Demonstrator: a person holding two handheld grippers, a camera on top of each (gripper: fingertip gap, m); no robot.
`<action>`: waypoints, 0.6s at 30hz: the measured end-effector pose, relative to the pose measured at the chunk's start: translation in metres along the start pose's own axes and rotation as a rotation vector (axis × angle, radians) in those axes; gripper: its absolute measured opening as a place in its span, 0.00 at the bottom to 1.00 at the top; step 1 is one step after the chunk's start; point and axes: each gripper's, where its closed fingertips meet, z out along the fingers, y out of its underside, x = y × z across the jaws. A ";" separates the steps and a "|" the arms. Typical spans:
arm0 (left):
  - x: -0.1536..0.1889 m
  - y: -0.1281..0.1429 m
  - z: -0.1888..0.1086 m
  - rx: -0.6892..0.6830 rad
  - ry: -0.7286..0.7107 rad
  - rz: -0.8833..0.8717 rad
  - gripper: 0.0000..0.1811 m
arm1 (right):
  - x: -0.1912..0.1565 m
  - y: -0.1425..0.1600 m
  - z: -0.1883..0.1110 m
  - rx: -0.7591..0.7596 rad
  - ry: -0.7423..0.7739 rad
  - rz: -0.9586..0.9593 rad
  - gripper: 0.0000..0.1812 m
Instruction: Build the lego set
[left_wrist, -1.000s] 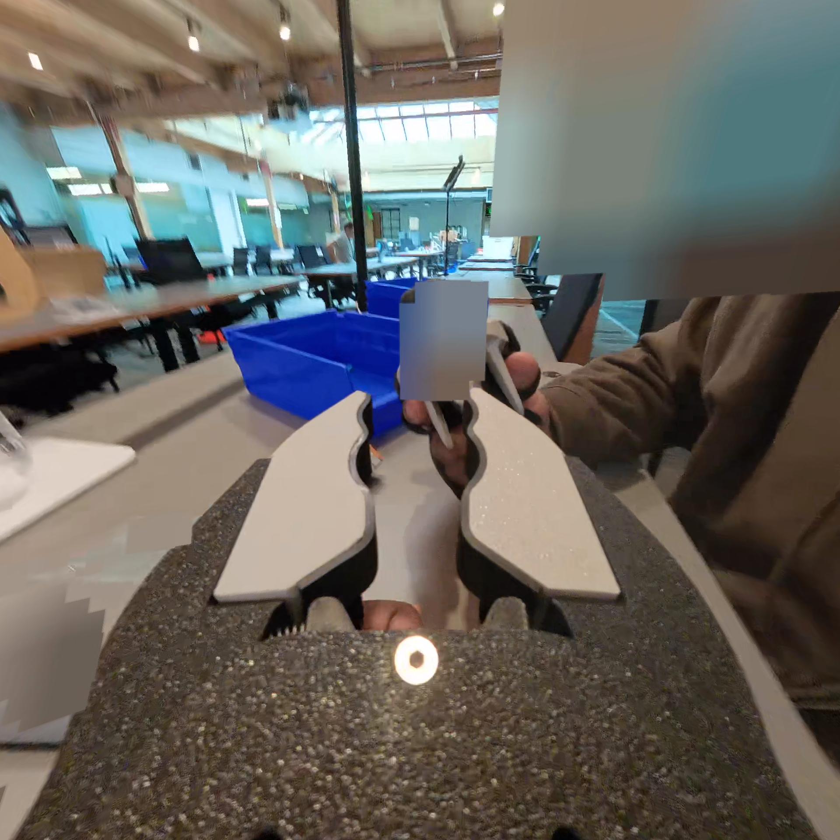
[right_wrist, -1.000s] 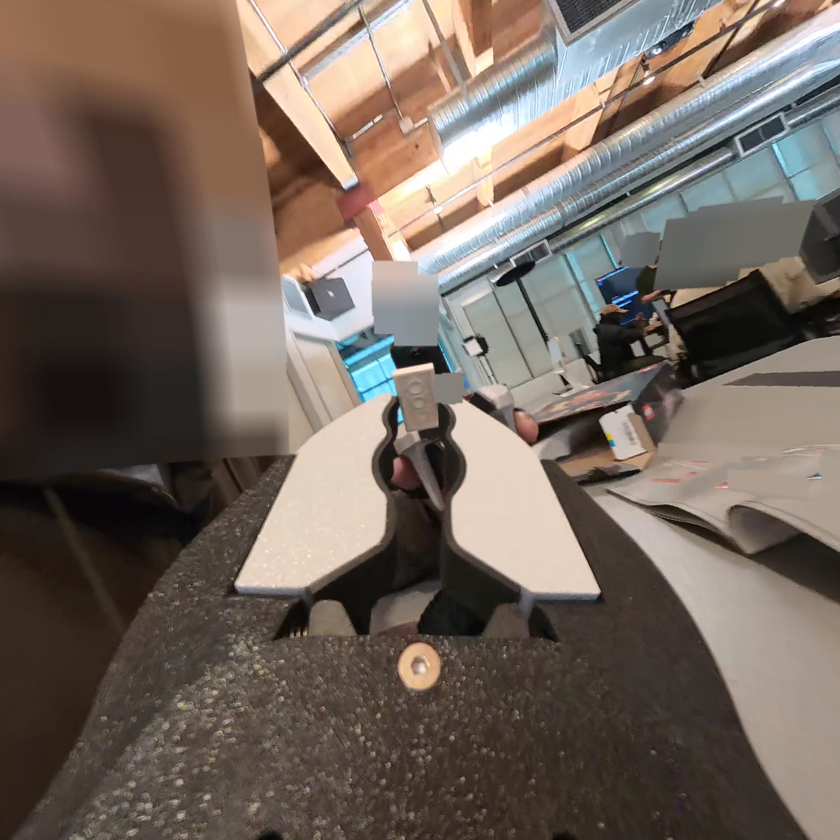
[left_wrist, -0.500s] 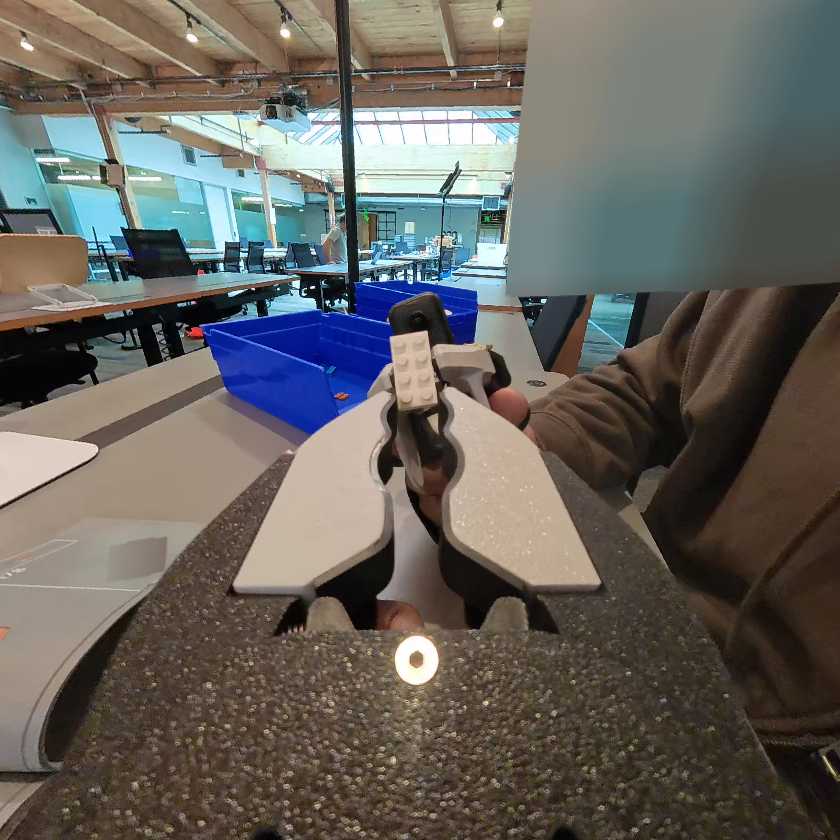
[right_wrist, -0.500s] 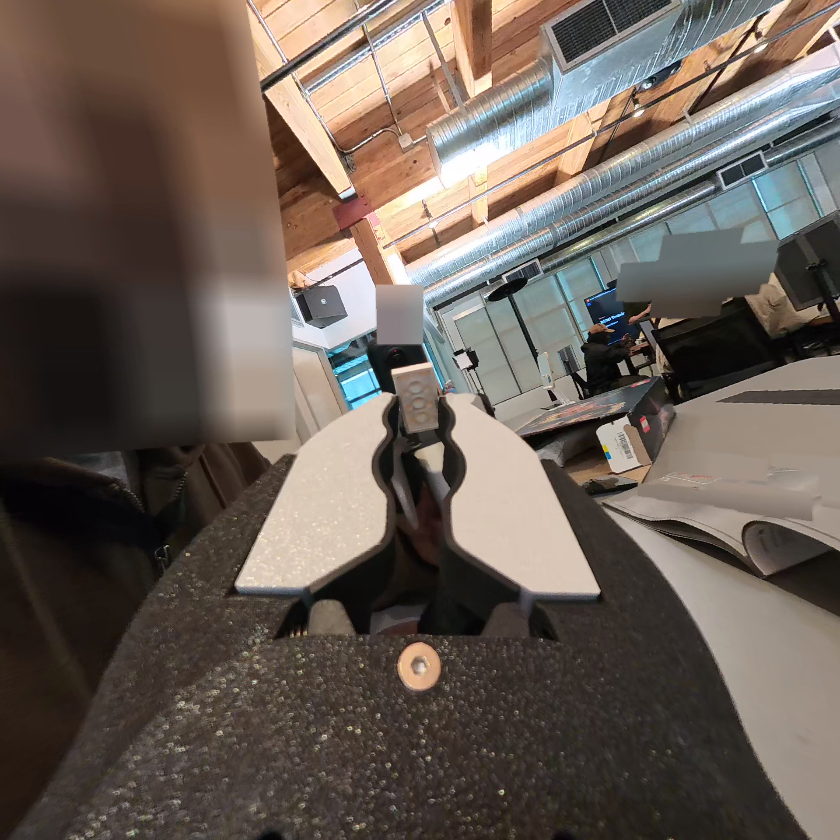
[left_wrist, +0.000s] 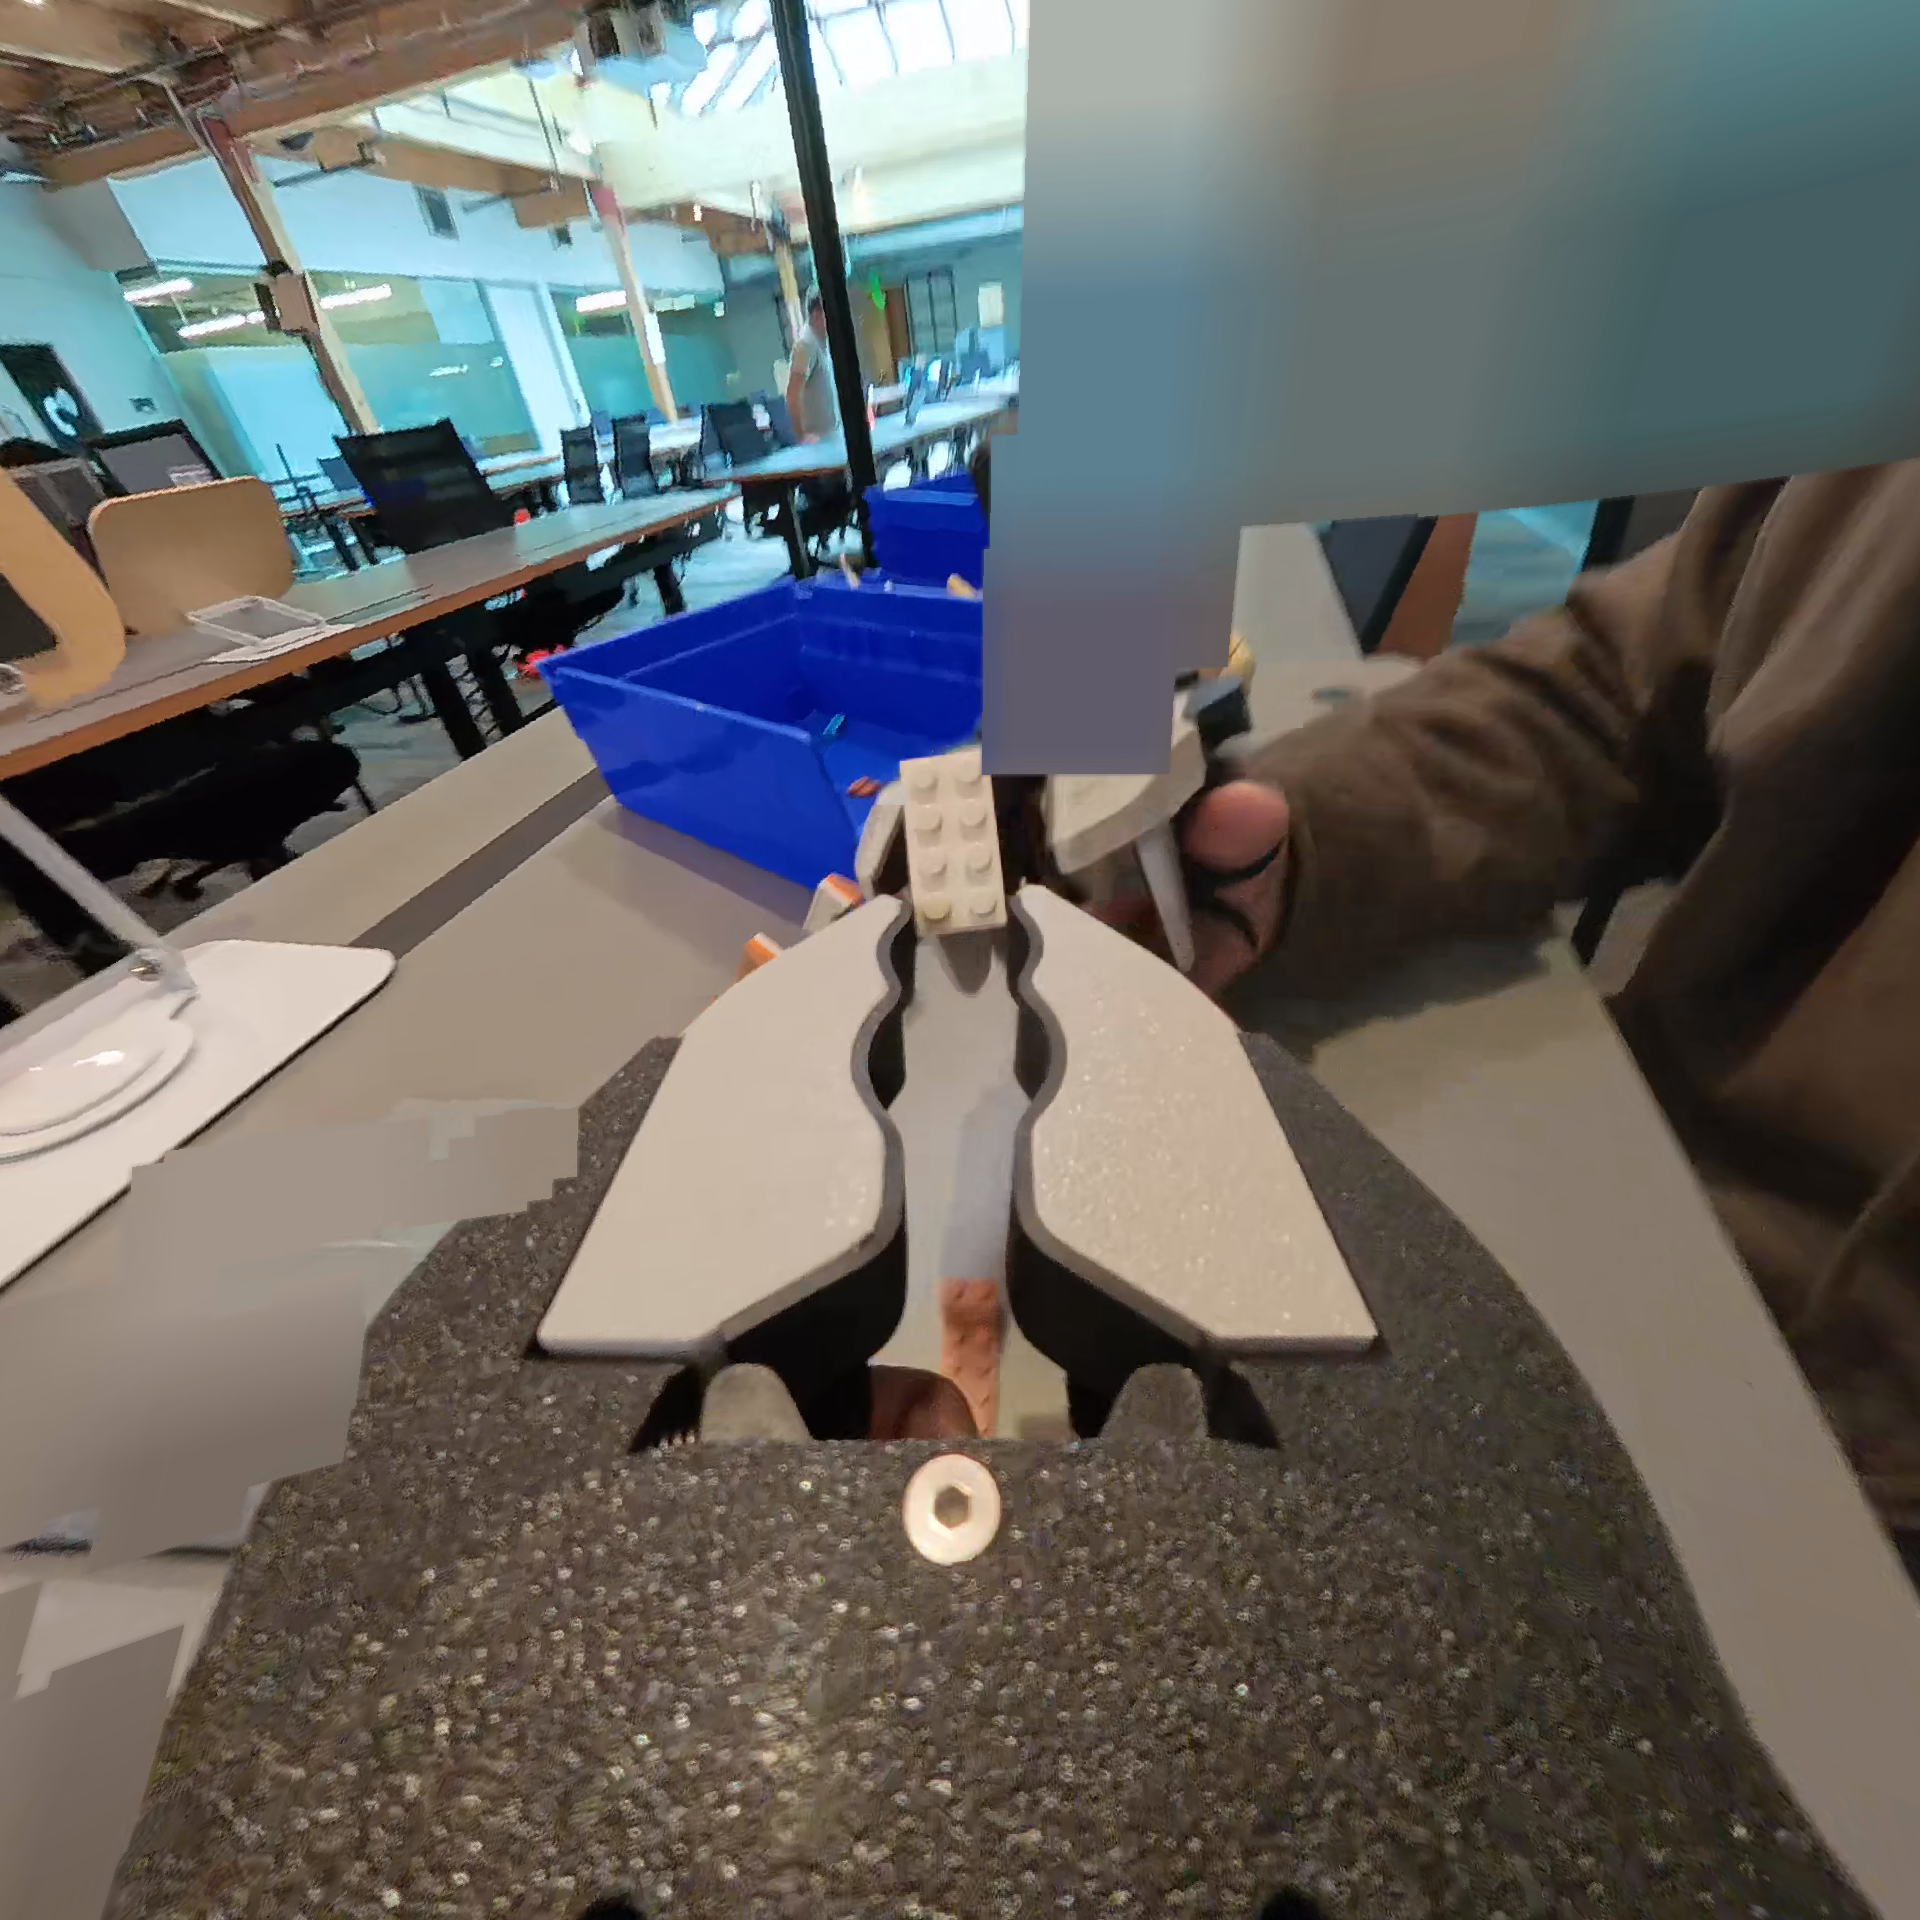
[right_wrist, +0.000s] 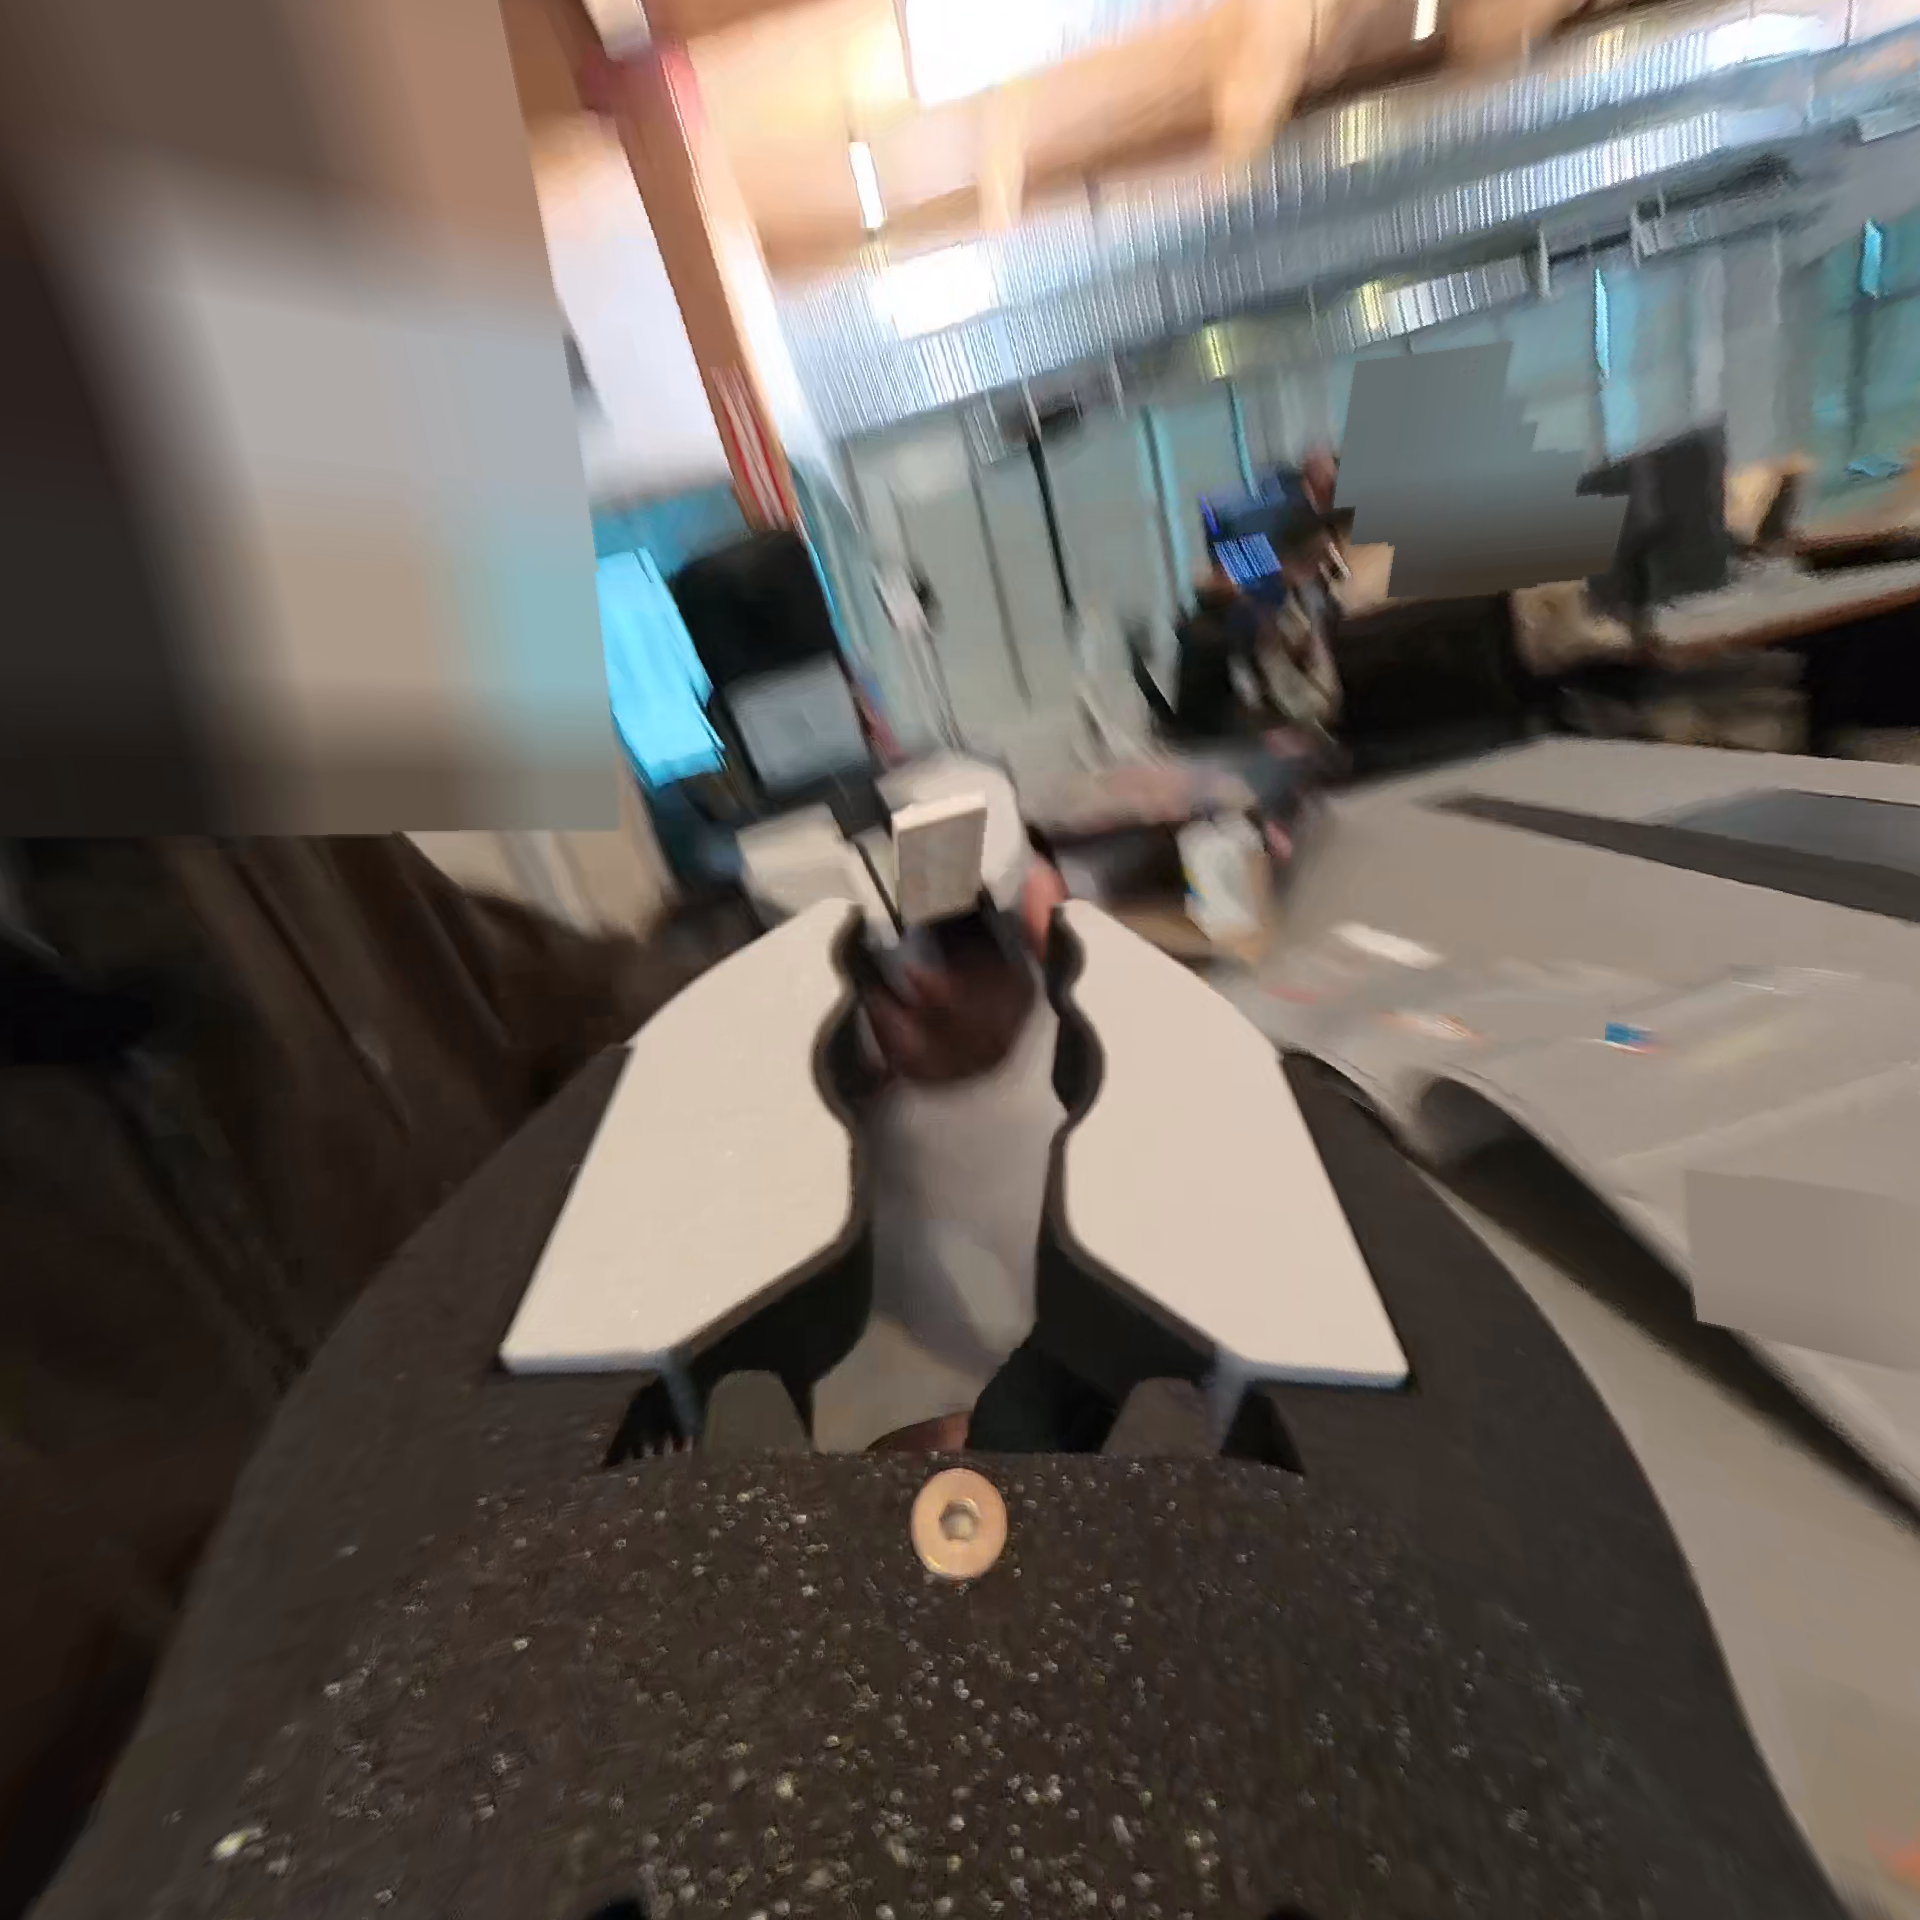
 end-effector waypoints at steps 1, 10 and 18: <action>-0.001 0.004 -0.001 -0.048 -0.003 0.032 0.09 | 0.003 0.004 -0.002 -0.090 0.034 -0.089 0.20; -0.012 0.059 -0.011 -0.471 -0.048 0.214 0.09 | 0.023 0.034 -0.010 -0.811 0.107 -0.680 0.22; -0.006 0.077 -0.012 -0.557 -0.002 0.264 0.09 | 0.022 0.067 -0.003 -0.943 0.007 -0.627 0.19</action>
